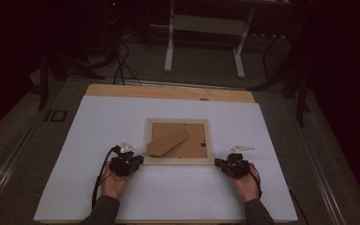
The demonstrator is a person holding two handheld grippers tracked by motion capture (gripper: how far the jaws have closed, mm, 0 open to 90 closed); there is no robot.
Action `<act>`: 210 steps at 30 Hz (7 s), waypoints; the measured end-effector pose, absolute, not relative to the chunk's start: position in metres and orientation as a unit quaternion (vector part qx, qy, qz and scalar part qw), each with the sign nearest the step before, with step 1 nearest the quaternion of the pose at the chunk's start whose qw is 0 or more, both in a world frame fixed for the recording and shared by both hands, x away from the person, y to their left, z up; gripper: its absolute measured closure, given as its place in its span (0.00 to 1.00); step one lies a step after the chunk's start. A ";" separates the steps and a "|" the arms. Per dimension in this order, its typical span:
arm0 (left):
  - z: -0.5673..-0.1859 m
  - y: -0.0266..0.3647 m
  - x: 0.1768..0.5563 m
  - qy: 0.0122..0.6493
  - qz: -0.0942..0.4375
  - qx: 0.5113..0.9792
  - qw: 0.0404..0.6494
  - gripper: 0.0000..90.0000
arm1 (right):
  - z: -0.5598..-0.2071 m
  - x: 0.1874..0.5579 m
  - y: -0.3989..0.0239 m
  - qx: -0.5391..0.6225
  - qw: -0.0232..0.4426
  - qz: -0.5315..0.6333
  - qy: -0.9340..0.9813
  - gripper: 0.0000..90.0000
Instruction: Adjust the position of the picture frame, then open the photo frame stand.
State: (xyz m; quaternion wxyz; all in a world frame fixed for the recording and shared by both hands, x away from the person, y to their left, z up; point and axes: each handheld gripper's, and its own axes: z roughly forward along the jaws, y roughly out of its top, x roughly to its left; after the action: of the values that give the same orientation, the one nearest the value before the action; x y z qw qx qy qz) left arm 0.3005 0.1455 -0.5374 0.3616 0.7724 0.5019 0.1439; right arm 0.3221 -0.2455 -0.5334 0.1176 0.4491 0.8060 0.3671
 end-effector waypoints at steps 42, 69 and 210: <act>-0.495 0.168 0.290 0.478 0.148 0.743 0.445 0.64 | -0.524 0.321 -0.263 0.470 0.151 0.375 0.784 0.67; -0.443 0.132 0.330 0.403 0.097 0.801 0.432 0.52 | -0.519 0.322 -0.267 0.470 0.157 0.380 0.781 0.65; -0.485 0.049 0.396 0.339 0.077 0.901 0.259 0.43 | -0.518 0.324 -0.273 0.477 0.155 0.382 0.776 0.63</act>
State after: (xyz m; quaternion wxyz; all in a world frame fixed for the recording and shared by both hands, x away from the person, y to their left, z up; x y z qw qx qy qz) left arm 0.3959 0.0489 -0.4850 0.2593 0.9010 0.3392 0.0766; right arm 0.3237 -0.2726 -0.5179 0.1550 0.4770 0.7761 0.3823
